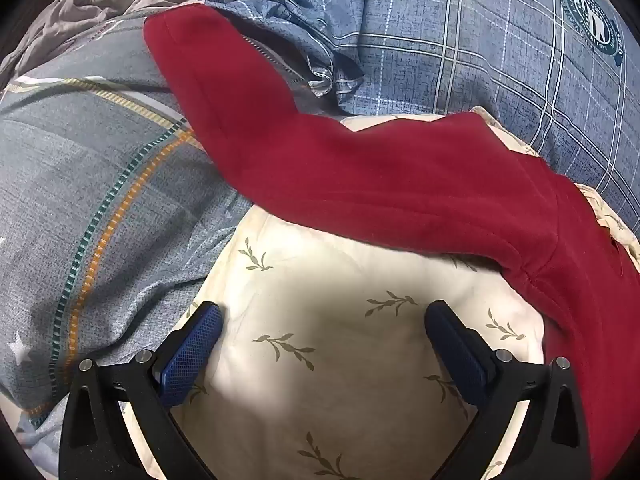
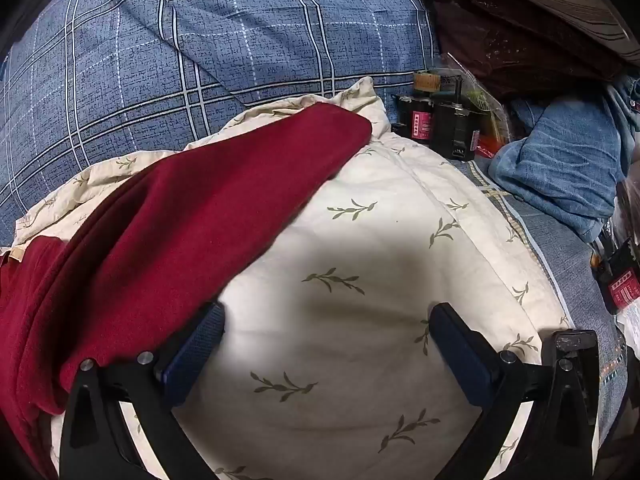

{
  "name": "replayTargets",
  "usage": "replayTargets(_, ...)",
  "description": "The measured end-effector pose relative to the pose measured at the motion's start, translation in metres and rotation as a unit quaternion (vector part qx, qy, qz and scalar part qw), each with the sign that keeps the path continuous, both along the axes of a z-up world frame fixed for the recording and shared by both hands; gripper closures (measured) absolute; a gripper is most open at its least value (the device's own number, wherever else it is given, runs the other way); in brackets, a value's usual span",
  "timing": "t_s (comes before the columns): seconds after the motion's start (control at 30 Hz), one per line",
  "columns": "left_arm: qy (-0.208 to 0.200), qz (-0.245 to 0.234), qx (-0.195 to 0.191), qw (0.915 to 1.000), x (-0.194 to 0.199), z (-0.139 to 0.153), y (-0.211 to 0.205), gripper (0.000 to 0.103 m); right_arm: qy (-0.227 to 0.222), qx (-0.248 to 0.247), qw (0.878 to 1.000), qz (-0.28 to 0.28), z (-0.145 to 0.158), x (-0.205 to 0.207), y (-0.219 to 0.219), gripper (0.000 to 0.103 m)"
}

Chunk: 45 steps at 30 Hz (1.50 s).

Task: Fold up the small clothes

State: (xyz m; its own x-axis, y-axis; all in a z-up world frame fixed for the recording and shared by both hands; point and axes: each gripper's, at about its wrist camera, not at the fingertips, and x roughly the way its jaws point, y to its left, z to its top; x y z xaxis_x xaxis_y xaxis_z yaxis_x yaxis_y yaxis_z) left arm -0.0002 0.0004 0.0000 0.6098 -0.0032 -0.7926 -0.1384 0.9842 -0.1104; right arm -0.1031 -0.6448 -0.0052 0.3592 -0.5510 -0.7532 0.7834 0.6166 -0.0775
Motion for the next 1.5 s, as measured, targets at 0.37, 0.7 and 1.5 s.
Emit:
replayTargets(0.37,0.002,0.0,0.01,0.9999,-0.001,0.001,-0.003,0.001,0.0,0.0,1.0,0.0,-0.001,-0.004,-0.001,0.001)
replayTargets(0.7,0.015,-0.006,0.002,0.9999,0.003,0.001,0.0,0.001,0.0,0.0,1.0,0.001,-0.002,-0.008,-0.001,0.001)
replayTargets(1.5,-0.074,-0.141,0.064,0.9852,-0.095,0.103,-0.063,0.003,-0.012,0.007,0.986,0.166,0.118,-0.017,0.211,0.0)
